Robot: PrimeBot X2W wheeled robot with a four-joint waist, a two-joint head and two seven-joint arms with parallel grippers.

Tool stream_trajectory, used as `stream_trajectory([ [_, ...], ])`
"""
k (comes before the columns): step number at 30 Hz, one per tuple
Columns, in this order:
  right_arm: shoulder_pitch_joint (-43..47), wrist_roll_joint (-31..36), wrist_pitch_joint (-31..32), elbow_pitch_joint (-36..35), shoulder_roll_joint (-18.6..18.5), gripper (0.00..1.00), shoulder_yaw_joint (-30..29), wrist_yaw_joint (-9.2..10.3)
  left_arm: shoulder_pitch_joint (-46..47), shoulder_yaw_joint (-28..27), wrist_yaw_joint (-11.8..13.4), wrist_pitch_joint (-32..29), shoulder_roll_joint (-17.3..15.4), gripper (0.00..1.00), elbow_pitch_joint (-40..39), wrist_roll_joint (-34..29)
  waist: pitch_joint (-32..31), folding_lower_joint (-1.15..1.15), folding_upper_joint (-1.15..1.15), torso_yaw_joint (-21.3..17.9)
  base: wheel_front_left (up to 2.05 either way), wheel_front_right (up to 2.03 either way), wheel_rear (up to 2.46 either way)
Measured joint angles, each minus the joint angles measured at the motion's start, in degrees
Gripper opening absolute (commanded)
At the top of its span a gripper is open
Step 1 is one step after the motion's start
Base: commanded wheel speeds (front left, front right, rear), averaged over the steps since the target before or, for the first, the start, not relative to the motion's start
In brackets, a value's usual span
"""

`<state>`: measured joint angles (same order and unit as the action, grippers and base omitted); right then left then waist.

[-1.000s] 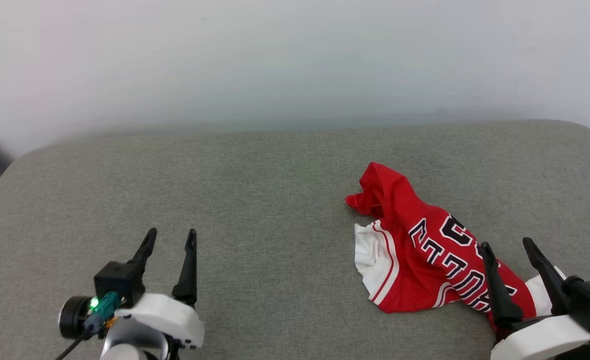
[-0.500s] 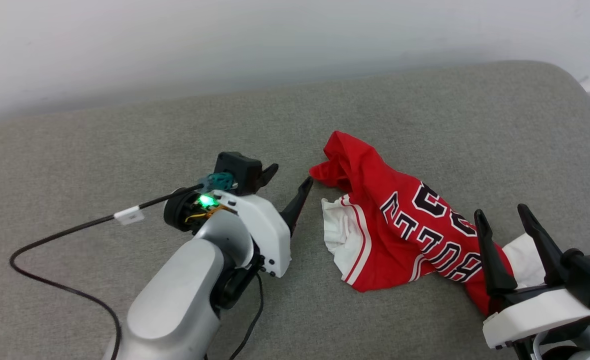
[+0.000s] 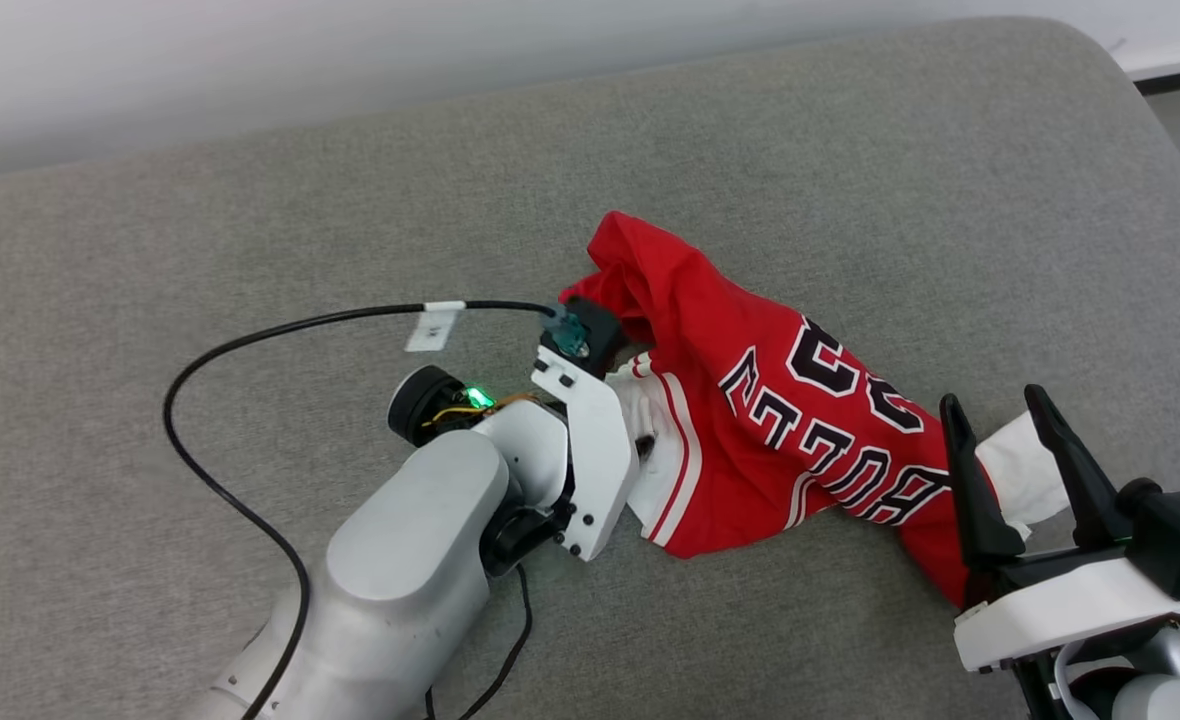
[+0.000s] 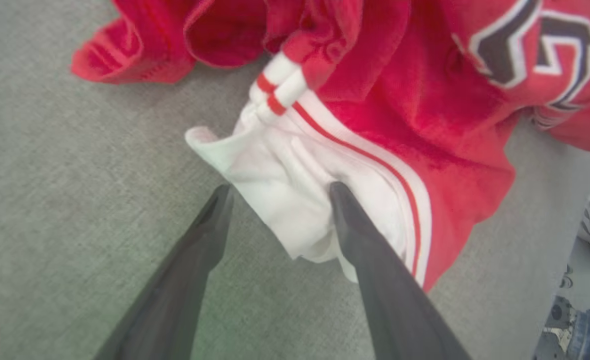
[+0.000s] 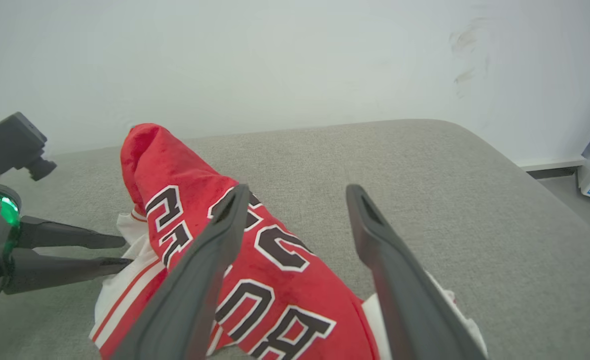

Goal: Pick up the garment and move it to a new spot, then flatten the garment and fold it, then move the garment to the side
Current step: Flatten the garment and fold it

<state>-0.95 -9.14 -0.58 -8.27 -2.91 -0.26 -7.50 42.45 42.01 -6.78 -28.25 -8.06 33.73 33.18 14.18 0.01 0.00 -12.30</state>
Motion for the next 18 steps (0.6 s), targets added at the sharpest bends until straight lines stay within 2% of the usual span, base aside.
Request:
stream_trajectory([
  [7, -1.2, -1.7, -1.8, 1.7, 0.0, 1.0, 0.5, -0.01, 2.9, 6.3, -0.5, -5.2, -0.3, 1.0, 4.0, 0.4, 1.7, 0.0, 0.0, -1.4, 0.0, 0.0, 0.0],
  [8, -1.3, -1.9, -2.0, 1.9, 0.0, 1.0, 0.6, -0.01, 3.3, 7.1, -0.5, -5.6, -0.4, 0.47, 4.1, 0.7, 1.8, 0.0, 0.0, -1.6, 0.0, 0.0, 0.0],
  [9, -1.4, -1.9, -2.1, 2.1, 0.0, 1.0, 0.7, 0.0, 3.7, 7.9, -0.5, -6.2, -0.5, 0.28, 4.2, 1.2, 1.9, 0.0, 0.0, -1.7, 0.0, 0.0, 0.0],
  [10, -1.4, -1.9, -2.4, 2.2, 0.0, 1.0, 0.8, -0.01, 3.9, 8.9, -0.4, -6.8, -0.5, 0.0, 4.2, 1.7, 2.0, -0.01, 0.0, -1.9, 0.0, 0.0, 0.0],
  [18, -1.7, -1.9, -2.8, 2.7, 0.0, 1.0, 0.6, -0.01, 4.4, 11.3, -0.6, -4.1, -1.8, 0.0, 4.3, 5.3, 1.4, -0.01, 0.0, -2.2, 0.0, 0.0, 0.0],
])
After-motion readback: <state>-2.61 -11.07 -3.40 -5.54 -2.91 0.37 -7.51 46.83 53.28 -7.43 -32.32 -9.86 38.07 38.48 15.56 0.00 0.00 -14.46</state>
